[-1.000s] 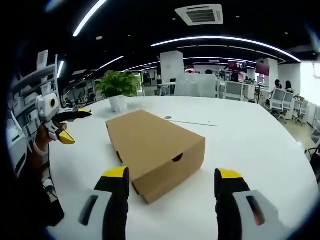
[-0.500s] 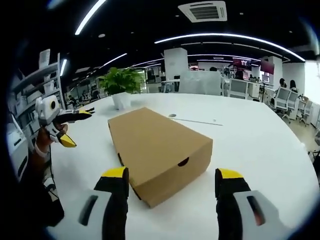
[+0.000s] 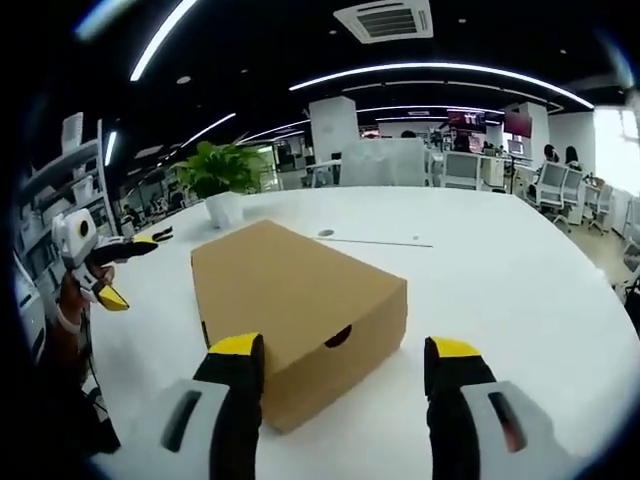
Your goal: Operate the shoe box by opening the lid, removing the specified soft item, and placing it in the target area until the item is outside and the box remains undamaged.
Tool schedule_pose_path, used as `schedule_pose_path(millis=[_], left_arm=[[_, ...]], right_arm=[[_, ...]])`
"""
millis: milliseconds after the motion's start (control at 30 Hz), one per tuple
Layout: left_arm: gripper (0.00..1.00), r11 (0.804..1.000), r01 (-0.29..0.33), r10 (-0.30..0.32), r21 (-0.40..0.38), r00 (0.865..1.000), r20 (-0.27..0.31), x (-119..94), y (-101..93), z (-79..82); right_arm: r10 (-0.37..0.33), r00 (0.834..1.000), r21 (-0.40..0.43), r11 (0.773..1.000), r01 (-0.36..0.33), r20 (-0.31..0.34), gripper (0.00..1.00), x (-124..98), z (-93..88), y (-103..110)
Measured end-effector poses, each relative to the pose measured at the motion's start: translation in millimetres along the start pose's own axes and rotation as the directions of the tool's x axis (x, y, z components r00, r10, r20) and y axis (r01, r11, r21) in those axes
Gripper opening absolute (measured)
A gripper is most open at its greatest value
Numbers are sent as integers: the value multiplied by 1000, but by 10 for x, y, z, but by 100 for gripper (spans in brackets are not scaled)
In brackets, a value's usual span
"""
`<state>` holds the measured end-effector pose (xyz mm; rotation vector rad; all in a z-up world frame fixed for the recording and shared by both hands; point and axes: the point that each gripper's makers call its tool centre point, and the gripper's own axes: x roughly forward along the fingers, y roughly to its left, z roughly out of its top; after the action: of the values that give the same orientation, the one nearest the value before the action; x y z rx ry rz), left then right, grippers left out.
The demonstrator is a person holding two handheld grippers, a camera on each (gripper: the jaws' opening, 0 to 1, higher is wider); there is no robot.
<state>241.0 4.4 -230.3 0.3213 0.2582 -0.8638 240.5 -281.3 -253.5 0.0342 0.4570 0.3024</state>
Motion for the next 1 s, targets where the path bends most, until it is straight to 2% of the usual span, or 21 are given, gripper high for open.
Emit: schedule_pose_path(millis=[400, 600, 833, 1000], left_arm=[[84, 1000, 2, -2, 15, 1000, -13, 34, -30, -10], [84, 1000, 3, -3, 12, 1000, -16, 26, -40, -16], [84, 1000, 2, -1, 21, 1000, -18, 35, -45, -12], [84, 1000, 3, -3, 20, 1000, -14, 33, -51, -3]], right_arm=[[9, 1000, 38, 999, -10, 28, 68, 34, -15, -16], [18, 999, 124, 992, -24, 49, 68, 65, -50, -56], [39, 998, 175, 983, -47, 48, 66, 74, -75, -24], [55, 997, 253, 965, -66, 48, 65, 91, -118, -26]])
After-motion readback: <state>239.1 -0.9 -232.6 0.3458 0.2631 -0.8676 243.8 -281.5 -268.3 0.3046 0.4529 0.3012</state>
